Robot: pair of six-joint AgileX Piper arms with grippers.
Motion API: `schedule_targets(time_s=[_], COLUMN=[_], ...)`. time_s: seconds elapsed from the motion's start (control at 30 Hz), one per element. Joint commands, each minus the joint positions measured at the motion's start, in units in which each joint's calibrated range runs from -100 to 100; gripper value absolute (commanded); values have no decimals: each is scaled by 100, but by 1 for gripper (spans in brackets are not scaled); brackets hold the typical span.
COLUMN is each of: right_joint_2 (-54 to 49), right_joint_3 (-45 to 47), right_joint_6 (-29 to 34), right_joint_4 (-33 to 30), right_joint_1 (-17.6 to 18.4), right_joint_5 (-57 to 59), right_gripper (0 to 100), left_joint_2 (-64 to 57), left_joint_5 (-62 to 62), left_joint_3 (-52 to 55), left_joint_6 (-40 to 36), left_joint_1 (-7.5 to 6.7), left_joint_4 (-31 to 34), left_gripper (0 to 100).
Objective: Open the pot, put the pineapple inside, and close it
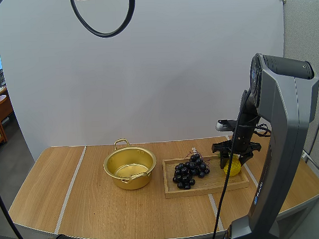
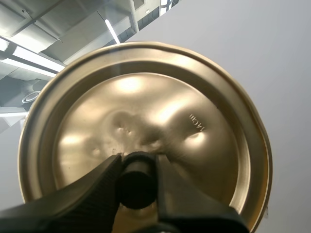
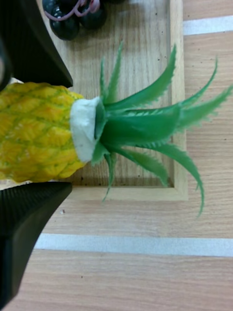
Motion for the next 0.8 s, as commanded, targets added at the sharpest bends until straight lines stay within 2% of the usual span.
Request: schedule_targets(time_s=[0.0,0.57,0.77], right_joint_2=[-93,-2037,-2613], right_joint_3=[-46,-46,-46], right_joint_6=[-21,-30,-242], right_joint_4=[13,13,65], right_joint_1=[4,4,95], right_joint_5=[-41,-28,101], right_gripper=[0,0,0], left_joint_2=[-20,-20,-20], left_joint_5=[-126,-126,-126], left_joint_3=[-46,-46,-46], left_joint_6=[-15,-15,-15], left_joint_1=[6,6,6], left_joint_4=[50,50,50], left_gripper=[0,0,0])
